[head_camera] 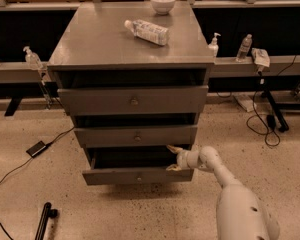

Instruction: Open bottom drawer

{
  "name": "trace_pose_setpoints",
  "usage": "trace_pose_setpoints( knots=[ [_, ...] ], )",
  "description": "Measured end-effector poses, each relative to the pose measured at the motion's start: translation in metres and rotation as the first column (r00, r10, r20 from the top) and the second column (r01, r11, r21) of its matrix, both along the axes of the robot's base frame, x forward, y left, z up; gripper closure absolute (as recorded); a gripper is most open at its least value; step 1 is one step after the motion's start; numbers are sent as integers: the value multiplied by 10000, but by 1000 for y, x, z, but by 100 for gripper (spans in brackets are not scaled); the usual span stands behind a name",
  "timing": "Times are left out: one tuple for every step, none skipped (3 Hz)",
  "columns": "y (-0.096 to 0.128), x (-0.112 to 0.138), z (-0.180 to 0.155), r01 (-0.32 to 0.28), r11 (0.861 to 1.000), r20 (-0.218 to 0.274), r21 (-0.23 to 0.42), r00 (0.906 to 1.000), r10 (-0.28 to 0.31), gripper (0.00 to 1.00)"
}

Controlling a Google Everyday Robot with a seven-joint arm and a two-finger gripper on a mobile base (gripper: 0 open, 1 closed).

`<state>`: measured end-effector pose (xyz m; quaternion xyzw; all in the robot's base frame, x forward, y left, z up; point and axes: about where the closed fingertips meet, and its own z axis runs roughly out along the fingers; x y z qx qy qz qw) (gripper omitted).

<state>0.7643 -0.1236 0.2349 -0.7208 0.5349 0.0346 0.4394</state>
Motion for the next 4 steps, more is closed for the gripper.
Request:
trace_pose_setpoints(
  knots=[
    [0, 0, 0, -1, 10000, 0, -1, 10000, 1, 14],
    [0, 0, 3, -3, 10000, 2, -5, 10000, 3, 44],
    [2, 2, 6, -53, 10000, 52, -45, 10000, 54, 77],
    [5, 6, 11, -148, 9998, 145, -119, 9998, 149, 98]
  ],
)
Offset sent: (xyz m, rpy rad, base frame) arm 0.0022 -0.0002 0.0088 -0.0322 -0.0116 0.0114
